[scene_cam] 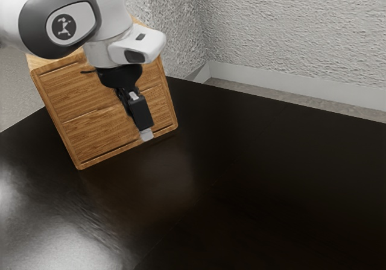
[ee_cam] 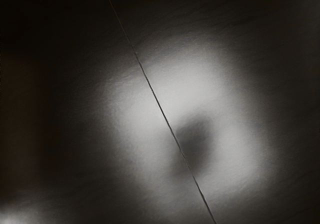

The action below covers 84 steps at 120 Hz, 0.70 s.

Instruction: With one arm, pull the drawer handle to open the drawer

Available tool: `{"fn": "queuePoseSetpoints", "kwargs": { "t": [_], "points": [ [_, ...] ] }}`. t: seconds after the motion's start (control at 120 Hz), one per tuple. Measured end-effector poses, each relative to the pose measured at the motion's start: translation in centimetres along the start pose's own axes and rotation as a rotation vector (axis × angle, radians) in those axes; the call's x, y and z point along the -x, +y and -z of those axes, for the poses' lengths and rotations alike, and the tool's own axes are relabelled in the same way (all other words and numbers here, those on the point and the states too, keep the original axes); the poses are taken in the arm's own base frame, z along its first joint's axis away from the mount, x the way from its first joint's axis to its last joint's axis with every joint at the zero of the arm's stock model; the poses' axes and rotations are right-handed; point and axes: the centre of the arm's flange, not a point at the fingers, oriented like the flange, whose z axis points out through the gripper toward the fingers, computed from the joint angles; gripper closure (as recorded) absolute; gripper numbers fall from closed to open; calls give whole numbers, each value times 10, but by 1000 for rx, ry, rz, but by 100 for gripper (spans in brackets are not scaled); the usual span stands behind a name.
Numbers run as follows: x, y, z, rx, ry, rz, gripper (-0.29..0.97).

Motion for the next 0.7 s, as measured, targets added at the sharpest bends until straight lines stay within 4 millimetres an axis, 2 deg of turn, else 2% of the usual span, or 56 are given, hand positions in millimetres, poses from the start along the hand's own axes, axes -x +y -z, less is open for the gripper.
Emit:
{"fn": "queuePoseSetpoints", "kwargs": {
  "t": [0.2,0.342,0.558,0.7],
  "points": [
    [-9,-1,6,-34,64,-102,0],
    [-17,10,16,-200,29,-174,0],
    [-10,-8,23,-348,-30,-175,0],
    [-19,-1,23,-402,-57,-205,1]
  ]
}}
